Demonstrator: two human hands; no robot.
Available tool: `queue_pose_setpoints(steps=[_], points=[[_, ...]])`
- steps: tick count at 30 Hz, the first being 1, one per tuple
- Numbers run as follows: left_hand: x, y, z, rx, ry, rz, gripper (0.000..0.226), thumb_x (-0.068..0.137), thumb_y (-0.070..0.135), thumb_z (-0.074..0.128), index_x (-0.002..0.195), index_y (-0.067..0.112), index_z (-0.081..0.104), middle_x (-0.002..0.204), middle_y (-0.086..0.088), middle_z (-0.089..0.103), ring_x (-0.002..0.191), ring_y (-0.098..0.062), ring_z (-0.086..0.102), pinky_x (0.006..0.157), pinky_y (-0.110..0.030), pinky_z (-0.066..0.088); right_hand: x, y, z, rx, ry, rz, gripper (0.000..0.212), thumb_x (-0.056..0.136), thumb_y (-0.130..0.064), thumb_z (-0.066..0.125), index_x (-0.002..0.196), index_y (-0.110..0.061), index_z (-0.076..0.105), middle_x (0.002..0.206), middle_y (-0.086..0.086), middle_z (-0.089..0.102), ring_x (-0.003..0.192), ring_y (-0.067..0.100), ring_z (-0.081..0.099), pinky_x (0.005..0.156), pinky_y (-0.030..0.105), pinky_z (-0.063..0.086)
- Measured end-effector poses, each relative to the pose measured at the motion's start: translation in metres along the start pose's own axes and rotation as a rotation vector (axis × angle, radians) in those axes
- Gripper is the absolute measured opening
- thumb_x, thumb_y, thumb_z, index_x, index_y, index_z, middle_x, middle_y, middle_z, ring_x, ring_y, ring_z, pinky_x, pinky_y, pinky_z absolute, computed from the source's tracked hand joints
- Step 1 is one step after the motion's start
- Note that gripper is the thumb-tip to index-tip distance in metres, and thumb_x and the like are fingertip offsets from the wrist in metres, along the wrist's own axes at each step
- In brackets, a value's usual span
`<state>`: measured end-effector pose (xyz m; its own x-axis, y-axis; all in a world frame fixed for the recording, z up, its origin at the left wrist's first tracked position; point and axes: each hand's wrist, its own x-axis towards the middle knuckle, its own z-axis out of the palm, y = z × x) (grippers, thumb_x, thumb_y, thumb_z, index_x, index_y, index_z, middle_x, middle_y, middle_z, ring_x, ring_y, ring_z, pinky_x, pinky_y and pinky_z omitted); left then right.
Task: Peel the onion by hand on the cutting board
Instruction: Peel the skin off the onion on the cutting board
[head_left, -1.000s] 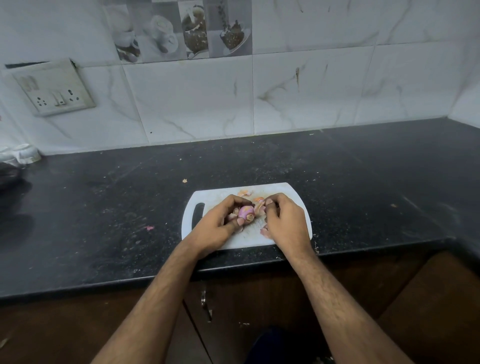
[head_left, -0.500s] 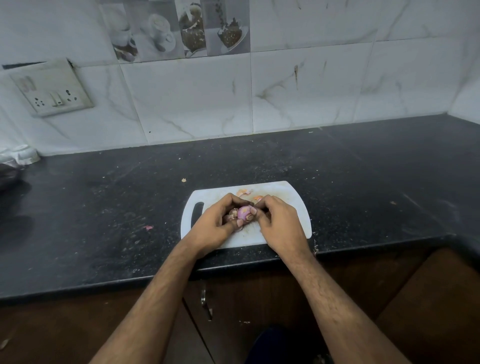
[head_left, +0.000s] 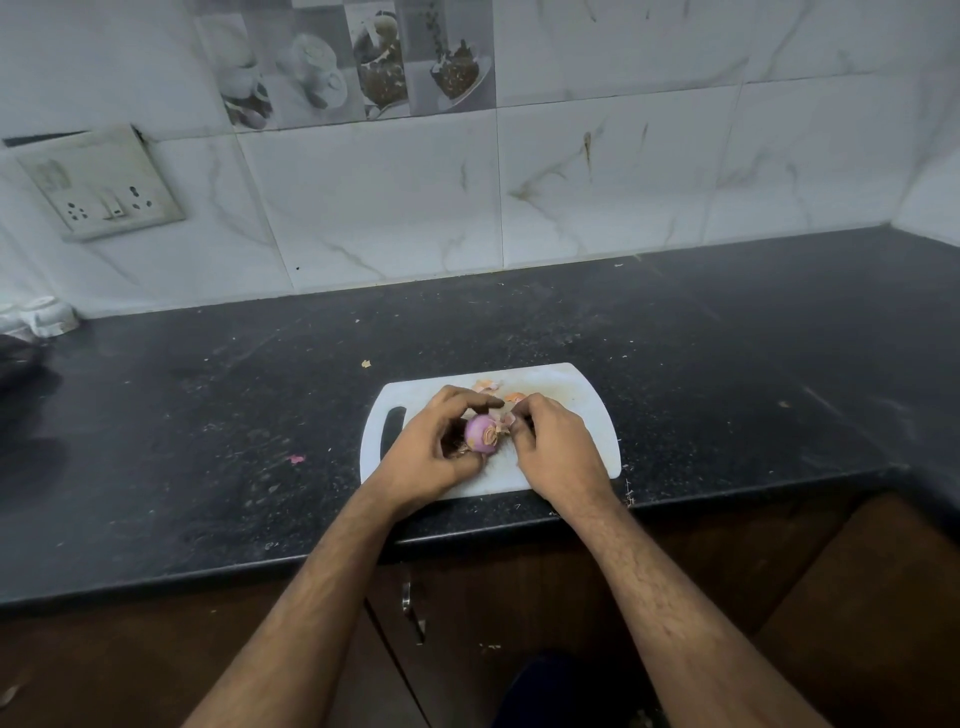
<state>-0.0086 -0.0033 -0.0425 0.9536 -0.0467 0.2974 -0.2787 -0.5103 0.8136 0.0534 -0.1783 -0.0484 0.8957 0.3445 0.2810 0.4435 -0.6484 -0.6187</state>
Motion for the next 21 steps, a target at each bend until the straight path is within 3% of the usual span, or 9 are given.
queue_pose_setpoints(steps=[5,10,13,16,18,21], points=[[-0.0005,-0.0008,0.0027,-0.023,0.058,-0.003,0.047,0.082,0.002,0.079,0.123,0.024,0.072,0.120,0.014,0.060,0.116,-0.011,0.064,0.102,-0.028,0.053,-0.0001,0.0010,-0.0003,0.038,0.050,0.031,0.015,0.102,-0.027,0.055,0.109,-0.016,0.062,0.107,-0.004,0.067,0.089,0.012,0.060,0.081,0.031,0.052],[-0.0001,-0.0049,0.0028,-0.082,0.114,-0.064,0.054,0.080,0.003,0.079,0.129,0.024,0.066,0.129,0.007,0.066,0.116,-0.013,0.068,0.102,-0.040,0.056,-0.0007,0.0008,0.0003,0.095,0.066,0.032,0.010,0.097,-0.021,0.064,0.107,-0.019,0.064,0.100,-0.009,0.066,0.084,0.009,0.063,0.077,0.036,0.060],[-0.0001,-0.0045,0.0040,-0.106,0.111,-0.099,0.058,0.078,0.004,0.082,0.131,0.023,0.064,0.131,0.006,0.069,0.116,-0.012,0.069,0.104,-0.043,0.055,-0.0024,0.0015,-0.0005,0.191,0.040,0.015,0.024,0.098,-0.013,0.058,0.117,-0.027,0.062,0.100,-0.013,0.067,0.085,0.007,0.067,0.075,0.037,0.063],[0.0014,-0.0068,0.0042,-0.096,0.109,-0.113,0.055,0.073,0.013,0.088,0.122,0.029,0.068,0.125,0.004,0.070,0.112,-0.016,0.071,0.104,-0.047,0.056,-0.0056,-0.0006,-0.0033,0.257,0.040,0.002,0.016,0.105,-0.034,0.049,0.109,-0.030,0.064,0.091,-0.014,0.071,0.077,0.008,0.069,0.072,0.041,0.062],[0.0021,-0.0089,0.0037,-0.129,0.102,-0.128,0.054,0.069,0.015,0.093,0.116,0.026,0.069,0.121,0.000,0.072,0.109,-0.018,0.073,0.103,-0.048,0.056,-0.0066,-0.0036,-0.0053,0.251,0.011,0.005,0.023,0.101,-0.050,0.052,0.102,-0.032,0.065,0.087,-0.015,0.071,0.076,0.005,0.068,0.074,0.038,0.060],[0.0021,-0.0086,0.0034,-0.178,0.083,-0.142,0.052,0.067,0.014,0.096,0.110,0.024,0.070,0.114,-0.003,0.075,0.106,-0.021,0.074,0.102,-0.047,0.057,-0.0057,-0.0047,-0.0052,0.178,-0.024,0.018,0.019,0.096,-0.050,0.061,0.098,-0.031,0.065,0.085,-0.015,0.070,0.080,0.003,0.065,0.078,0.037,0.058]])
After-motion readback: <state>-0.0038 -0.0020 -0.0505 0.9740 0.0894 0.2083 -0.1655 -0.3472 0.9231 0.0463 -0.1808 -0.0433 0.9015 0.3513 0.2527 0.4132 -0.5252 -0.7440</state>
